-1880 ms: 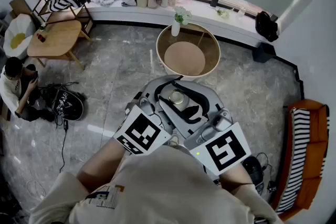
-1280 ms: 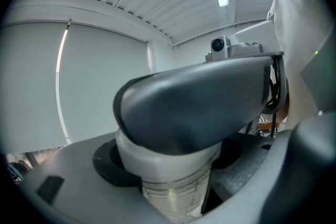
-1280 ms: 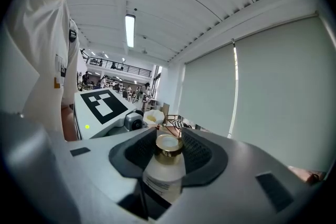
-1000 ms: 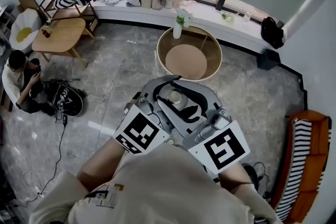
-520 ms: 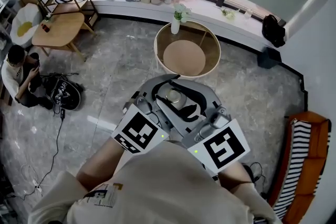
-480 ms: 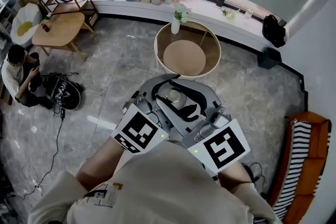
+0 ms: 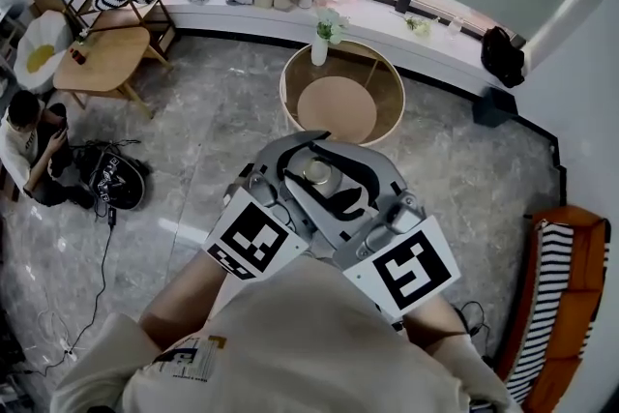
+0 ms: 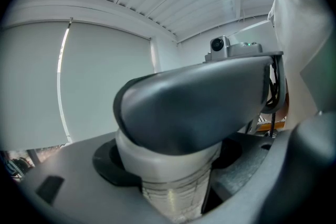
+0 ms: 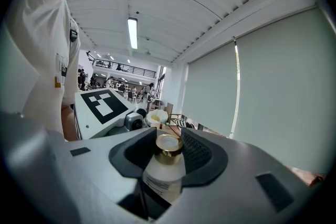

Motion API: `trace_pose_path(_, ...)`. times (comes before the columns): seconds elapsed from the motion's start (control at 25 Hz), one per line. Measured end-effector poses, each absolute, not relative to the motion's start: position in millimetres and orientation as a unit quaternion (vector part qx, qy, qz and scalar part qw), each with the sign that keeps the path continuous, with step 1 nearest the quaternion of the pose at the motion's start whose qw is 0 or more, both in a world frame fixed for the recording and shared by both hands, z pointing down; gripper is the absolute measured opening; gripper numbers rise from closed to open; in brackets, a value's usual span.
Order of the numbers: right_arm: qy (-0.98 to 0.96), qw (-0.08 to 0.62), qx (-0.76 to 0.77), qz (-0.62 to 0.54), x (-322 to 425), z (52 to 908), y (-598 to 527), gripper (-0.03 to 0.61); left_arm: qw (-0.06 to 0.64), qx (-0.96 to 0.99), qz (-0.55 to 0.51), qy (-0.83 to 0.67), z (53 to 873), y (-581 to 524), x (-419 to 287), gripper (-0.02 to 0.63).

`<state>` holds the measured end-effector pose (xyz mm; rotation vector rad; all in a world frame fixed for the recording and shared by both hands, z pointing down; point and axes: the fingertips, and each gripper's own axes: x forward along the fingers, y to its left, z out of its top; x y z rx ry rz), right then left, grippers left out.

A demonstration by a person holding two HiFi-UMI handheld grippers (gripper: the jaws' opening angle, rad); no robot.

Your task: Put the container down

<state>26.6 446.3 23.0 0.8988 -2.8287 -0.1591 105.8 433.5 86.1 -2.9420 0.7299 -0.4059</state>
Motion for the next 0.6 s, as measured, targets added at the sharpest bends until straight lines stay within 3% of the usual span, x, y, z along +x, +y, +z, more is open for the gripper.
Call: trace_pose_path(0.6,-0.946,0.098,0.308,-0.039,-4,37,313,0.144,0.027,-0.965,-0.132,0.227,100,304,76,0.342)
